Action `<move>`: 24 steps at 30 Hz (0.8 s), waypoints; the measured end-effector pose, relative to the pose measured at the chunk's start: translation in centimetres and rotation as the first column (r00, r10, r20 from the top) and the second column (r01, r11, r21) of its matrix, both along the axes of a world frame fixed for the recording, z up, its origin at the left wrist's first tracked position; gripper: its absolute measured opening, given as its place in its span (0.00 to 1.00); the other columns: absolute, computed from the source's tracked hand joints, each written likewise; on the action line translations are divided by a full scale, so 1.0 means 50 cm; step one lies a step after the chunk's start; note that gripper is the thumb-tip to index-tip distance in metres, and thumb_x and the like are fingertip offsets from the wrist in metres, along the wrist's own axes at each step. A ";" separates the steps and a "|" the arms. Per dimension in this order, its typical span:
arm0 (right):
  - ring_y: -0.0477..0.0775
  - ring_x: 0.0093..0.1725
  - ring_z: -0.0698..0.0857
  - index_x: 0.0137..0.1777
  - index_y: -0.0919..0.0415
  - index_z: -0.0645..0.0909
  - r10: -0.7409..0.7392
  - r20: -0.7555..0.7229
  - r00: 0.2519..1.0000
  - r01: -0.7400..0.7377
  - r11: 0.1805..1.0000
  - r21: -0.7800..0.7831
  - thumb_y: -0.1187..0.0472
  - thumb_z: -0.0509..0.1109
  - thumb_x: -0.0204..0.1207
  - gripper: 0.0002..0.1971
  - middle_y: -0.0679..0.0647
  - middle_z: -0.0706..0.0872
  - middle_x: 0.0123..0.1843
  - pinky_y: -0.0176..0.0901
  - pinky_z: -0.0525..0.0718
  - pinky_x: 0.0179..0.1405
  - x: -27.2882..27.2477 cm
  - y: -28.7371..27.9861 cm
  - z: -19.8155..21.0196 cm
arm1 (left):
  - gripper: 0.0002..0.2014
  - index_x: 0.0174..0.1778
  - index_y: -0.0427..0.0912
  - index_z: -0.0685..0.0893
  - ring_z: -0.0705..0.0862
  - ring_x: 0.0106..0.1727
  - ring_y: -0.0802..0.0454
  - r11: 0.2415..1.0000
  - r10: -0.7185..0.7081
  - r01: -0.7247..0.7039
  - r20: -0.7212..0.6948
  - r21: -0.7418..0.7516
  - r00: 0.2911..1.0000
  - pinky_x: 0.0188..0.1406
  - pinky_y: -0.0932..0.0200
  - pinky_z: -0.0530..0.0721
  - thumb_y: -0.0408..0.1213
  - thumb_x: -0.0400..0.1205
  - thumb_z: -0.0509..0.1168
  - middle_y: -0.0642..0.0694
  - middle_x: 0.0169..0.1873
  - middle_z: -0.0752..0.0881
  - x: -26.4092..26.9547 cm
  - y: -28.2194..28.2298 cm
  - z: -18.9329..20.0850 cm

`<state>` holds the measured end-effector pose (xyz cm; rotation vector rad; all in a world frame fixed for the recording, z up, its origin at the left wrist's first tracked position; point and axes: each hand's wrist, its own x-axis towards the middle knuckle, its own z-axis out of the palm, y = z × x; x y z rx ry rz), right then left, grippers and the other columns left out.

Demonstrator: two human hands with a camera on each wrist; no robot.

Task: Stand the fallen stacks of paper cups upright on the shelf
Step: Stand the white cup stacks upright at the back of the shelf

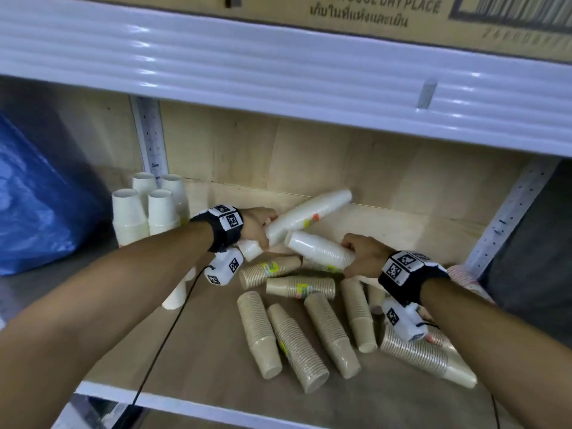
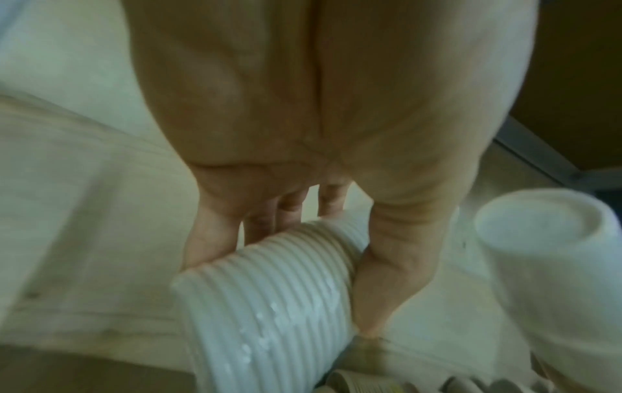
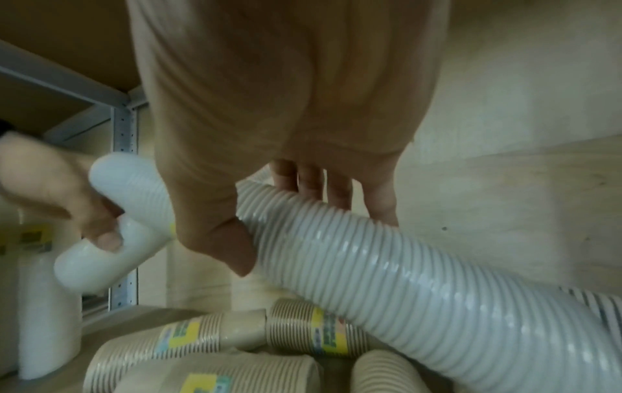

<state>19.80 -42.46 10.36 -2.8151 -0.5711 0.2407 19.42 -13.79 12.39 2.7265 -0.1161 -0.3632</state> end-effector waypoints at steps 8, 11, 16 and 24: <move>0.56 0.48 0.85 0.56 0.52 0.71 -0.067 0.050 0.997 0.045 0.938 0.344 0.56 0.79 0.63 0.25 0.52 0.85 0.48 0.52 0.85 0.49 -0.035 0.057 0.056 | 0.41 0.73 0.44 0.64 0.79 0.63 0.44 0.903 0.257 -0.198 0.111 -0.380 0.960 0.54 0.46 0.85 0.29 0.68 0.79 0.45 0.62 0.78 -0.104 0.057 0.011; 0.55 0.51 0.85 0.58 0.54 0.71 -0.064 0.062 0.996 0.030 0.895 0.445 0.54 0.79 0.61 0.27 0.51 0.84 0.53 0.55 0.86 0.52 -0.050 0.119 0.070 | 0.43 0.76 0.44 0.63 0.78 0.62 0.46 0.839 0.321 -0.231 0.104 -0.492 0.941 0.43 0.49 0.85 0.23 0.69 0.77 0.44 0.64 0.78 -0.153 0.072 0.014; 0.56 0.53 0.86 0.61 0.55 0.72 -0.021 0.043 0.999 -0.009 0.806 0.591 0.51 0.78 0.55 0.33 0.52 0.84 0.54 0.60 0.88 0.50 -0.073 0.223 0.070 | 0.45 0.74 0.50 0.65 0.82 0.63 0.42 0.815 0.376 -0.281 0.094 -0.507 0.922 0.43 0.33 0.89 0.26 0.65 0.81 0.45 0.61 0.82 -0.214 0.083 -0.002; 0.50 0.54 0.87 0.60 0.48 0.74 0.130 -0.043 0.991 -0.069 0.746 0.662 0.49 0.78 0.49 0.35 0.47 0.87 0.54 0.55 0.87 0.55 -0.131 0.359 -0.002 | 0.40 0.72 0.50 0.70 0.84 0.60 0.44 0.805 0.430 -0.342 0.079 -0.484 0.900 0.42 0.39 0.91 0.30 0.66 0.81 0.47 0.59 0.84 -0.312 0.123 -0.079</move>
